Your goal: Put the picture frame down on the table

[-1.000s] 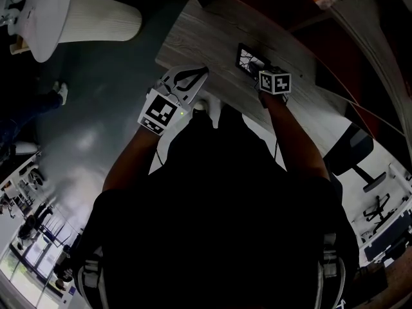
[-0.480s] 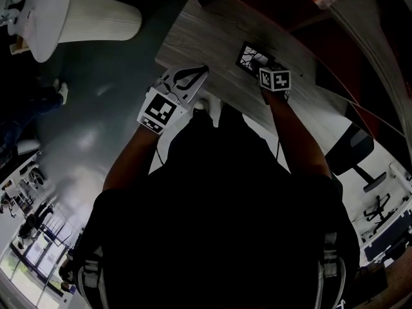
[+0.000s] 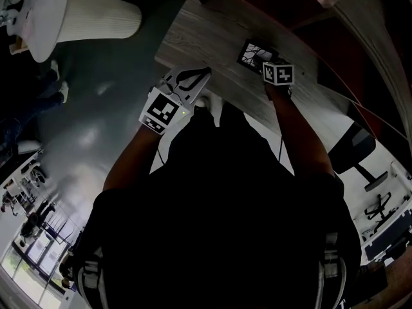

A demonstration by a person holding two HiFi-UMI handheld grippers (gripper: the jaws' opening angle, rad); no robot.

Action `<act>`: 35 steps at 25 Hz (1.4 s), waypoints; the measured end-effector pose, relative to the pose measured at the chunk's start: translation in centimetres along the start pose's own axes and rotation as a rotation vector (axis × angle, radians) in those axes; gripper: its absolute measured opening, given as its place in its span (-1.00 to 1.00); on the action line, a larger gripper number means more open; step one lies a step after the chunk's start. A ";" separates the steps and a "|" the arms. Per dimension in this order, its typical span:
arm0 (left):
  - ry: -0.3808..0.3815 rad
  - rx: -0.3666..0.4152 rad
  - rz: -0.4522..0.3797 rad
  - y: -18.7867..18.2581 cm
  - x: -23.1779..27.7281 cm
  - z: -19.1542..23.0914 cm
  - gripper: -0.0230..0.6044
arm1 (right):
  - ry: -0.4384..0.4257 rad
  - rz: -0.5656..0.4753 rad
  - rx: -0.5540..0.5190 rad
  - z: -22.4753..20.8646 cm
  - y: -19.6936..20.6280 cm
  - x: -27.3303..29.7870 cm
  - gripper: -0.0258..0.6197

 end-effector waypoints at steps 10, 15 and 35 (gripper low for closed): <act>0.018 -0.004 -0.020 -0.2 0.6 -0.2 -0.87 | 0.050 -0.003 0.012 -1.1 0.0 0.4 -0.17; 0.038 -0.001 -0.085 0.0 0.8 -0.7 -0.87 | 0.079 -0.019 0.018 -1.7 0.4 0.7 -0.06; 0.107 -0.003 -0.020 0.4 1.3 -1.5 -0.87 | 0.176 0.019 -0.038 -1.7 2.5 2.0 0.28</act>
Point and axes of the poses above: the fingertips, and each gripper's own axes: x forward along the fingers, z to its left, y out of its underside, the point moved 9 cm from there along -x, backward along the fingers, and after that the axes turned 9 degrees about y, right-handed, at the moved point
